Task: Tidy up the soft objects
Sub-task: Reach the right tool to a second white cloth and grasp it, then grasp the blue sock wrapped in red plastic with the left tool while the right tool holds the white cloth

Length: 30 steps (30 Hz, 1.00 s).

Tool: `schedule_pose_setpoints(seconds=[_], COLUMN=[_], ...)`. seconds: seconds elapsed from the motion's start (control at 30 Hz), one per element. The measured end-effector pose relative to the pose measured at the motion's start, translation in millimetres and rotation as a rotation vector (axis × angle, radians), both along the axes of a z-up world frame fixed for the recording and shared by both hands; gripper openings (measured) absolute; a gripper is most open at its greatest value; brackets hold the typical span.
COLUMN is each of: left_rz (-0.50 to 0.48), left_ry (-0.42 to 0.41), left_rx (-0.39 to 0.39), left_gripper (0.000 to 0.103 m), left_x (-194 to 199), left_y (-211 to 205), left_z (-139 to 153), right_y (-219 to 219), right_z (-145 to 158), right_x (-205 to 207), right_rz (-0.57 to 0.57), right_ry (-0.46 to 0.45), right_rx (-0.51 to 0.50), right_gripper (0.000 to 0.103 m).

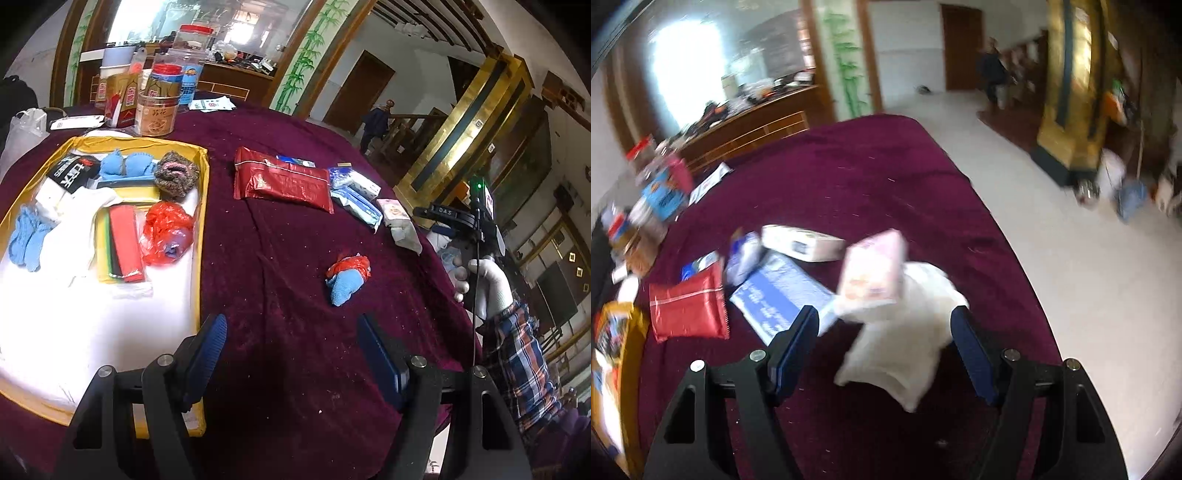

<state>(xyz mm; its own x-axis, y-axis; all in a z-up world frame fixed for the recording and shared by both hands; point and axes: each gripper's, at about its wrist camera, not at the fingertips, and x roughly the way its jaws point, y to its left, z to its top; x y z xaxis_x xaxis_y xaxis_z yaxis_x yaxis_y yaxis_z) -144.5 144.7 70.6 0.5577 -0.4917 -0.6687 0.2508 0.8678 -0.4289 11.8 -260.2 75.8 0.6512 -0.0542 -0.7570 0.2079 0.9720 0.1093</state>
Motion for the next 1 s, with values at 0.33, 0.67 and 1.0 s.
schedule_pose_setpoints(seconds=[0.33,0.67,1.0], left_rz=[-0.097,-0.163,-0.172], left_ry=[-0.006,0.002,-0.074], left_rx=[0.069,0.227,0.408], left_gripper=[0.076,0.076,0.090], left_x=[22,63,103], left_y=[-47,-103,-149], left_z=[7,-11,-34], right_y=[-2,-11,-8], right_z=[-45,-39,-29], right_x=[3,-44,-106], right_rz=[0.017,0.095,0.193], right_ry=[0.115,0.067,0.077], right_rx=[0.032,0.196,0.215], right_gripper=[0.021,0.004,0.018])
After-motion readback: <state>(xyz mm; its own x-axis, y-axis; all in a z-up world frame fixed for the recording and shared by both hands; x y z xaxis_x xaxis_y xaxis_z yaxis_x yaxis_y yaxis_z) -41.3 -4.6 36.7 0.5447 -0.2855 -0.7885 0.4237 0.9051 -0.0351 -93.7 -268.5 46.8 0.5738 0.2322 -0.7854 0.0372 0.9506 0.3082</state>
